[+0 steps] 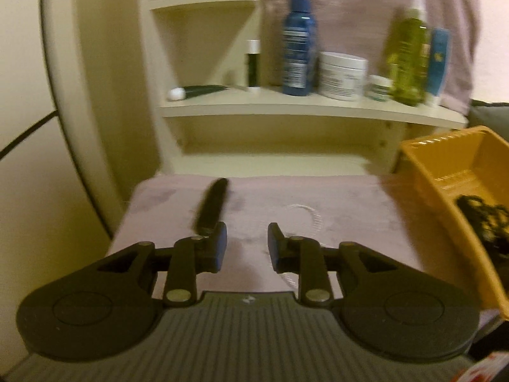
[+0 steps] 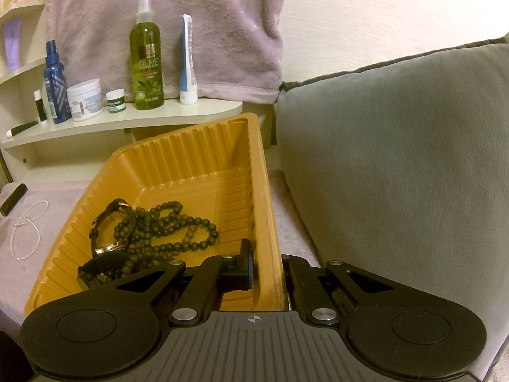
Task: Organize jewelry
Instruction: 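Move the left gripper to the black cylindrical item and grasp it, then lift the black item with the left gripper and lower it into the tray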
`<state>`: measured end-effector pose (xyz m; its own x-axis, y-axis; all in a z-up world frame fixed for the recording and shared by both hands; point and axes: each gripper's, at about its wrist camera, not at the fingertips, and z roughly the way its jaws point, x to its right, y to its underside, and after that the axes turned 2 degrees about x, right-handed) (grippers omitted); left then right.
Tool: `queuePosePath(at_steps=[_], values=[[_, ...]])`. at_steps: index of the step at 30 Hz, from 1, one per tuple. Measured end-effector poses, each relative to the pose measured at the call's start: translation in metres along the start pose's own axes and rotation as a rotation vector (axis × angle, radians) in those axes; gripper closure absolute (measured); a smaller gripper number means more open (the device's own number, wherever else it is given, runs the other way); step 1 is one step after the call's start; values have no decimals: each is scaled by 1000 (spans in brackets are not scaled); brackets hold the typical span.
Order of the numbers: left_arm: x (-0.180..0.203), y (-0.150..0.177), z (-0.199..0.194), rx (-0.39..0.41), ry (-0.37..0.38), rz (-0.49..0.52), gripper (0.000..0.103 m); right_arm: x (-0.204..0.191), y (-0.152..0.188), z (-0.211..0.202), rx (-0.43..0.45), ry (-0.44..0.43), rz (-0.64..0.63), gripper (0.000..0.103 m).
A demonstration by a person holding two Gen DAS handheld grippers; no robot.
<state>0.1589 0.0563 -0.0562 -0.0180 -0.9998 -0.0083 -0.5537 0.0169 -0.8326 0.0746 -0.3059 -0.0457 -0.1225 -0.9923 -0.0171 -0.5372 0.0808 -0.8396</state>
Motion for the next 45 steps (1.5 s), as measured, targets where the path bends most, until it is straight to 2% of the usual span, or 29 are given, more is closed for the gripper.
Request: queuePosePath(at_steps=[7, 23, 26, 28, 35, 45], values=[[-14, -3, 28, -12, -62, 52, 72, 0, 1, 0, -2, -1, 2, 99], [-18, -3, 77, -68, -47, 57, 73, 1, 0, 2, -6, 4, -7, 99], [-17, -4, 78, -69, -49, 70, 74, 1, 0, 2, -5, 4, -7, 99], [-17, -5, 78, -76, -38, 69, 82, 1, 0, 2, -5, 3, -6, 99], [-17, -2, 63, -83, -29, 58, 83, 1, 0, 2, -4, 2, -6, 99], [-5, -5, 28, -60, 26, 6, 83, 1, 0, 1, -1, 1, -3, 99]])
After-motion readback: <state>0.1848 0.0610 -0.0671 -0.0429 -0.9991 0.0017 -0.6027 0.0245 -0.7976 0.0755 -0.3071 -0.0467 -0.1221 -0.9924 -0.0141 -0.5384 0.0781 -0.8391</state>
